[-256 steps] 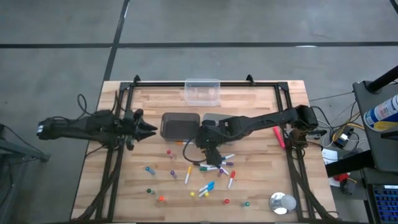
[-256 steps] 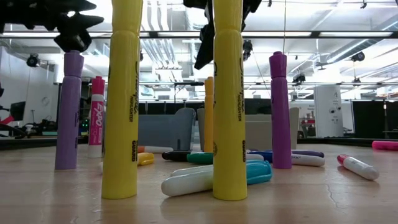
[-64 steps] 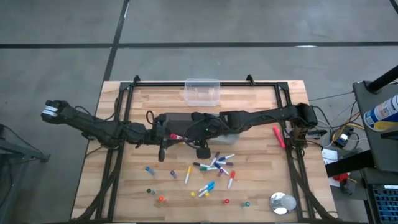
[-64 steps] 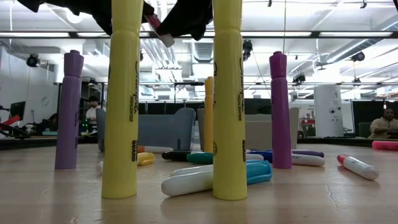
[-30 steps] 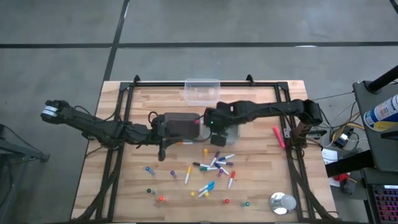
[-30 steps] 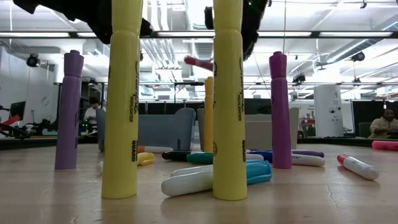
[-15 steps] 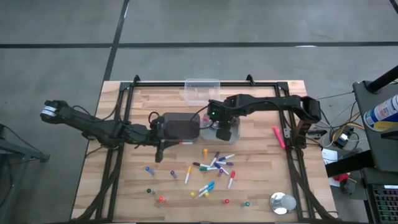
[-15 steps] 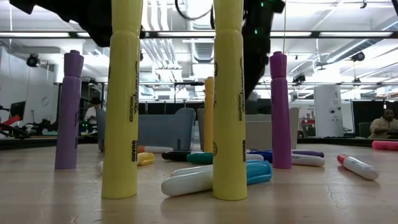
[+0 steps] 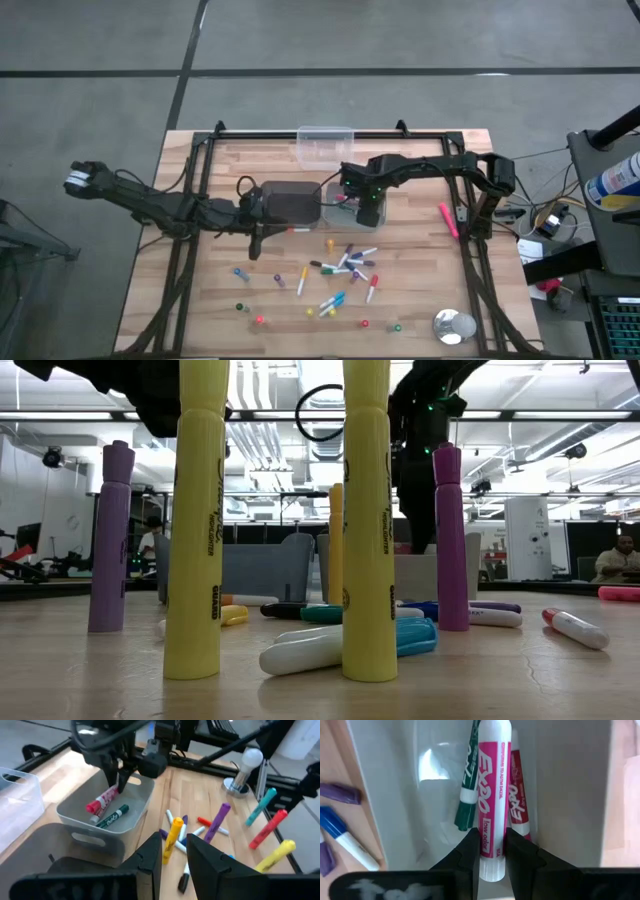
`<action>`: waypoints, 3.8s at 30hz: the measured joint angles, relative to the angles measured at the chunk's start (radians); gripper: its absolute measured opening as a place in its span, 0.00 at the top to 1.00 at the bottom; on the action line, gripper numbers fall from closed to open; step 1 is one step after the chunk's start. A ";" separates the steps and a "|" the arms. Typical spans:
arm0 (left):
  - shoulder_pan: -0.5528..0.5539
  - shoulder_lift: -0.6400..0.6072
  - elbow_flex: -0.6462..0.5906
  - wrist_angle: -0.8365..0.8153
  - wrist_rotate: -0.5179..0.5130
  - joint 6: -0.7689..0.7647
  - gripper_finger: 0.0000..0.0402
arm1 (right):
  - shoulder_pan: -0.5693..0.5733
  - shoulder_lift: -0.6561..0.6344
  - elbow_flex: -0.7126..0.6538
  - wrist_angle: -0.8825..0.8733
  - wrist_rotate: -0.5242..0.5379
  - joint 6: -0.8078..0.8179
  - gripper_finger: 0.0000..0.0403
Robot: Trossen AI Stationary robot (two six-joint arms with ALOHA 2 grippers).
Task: Pick & Place Markers
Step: Put the large pink marker pen into the white bin, then put the large blue highlighter pen into the black bin
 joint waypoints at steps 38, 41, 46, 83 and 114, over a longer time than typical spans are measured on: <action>-0.014 -0.086 0.119 -0.602 0.309 -0.153 0.79 | 0.033 -0.007 0.094 0.101 0.031 0.028 0.54; -0.043 -0.084 0.116 -0.614 0.342 -0.186 0.79 | 0.033 -0.007 0.094 0.102 0.031 0.028 0.54; -0.092 -0.084 0.116 -0.562 0.304 -0.191 0.79 | 0.045 -0.010 0.094 0.113 0.031 0.016 0.55; -0.239 -0.083 0.189 -0.784 0.252 -0.411 0.79 | 0.336 -0.037 0.191 0.458 0.027 -0.015 0.56; -0.295 -0.012 0.196 -0.992 0.234 -0.735 0.79 | 0.333 -0.037 0.161 0.461 0.032 -0.040 0.56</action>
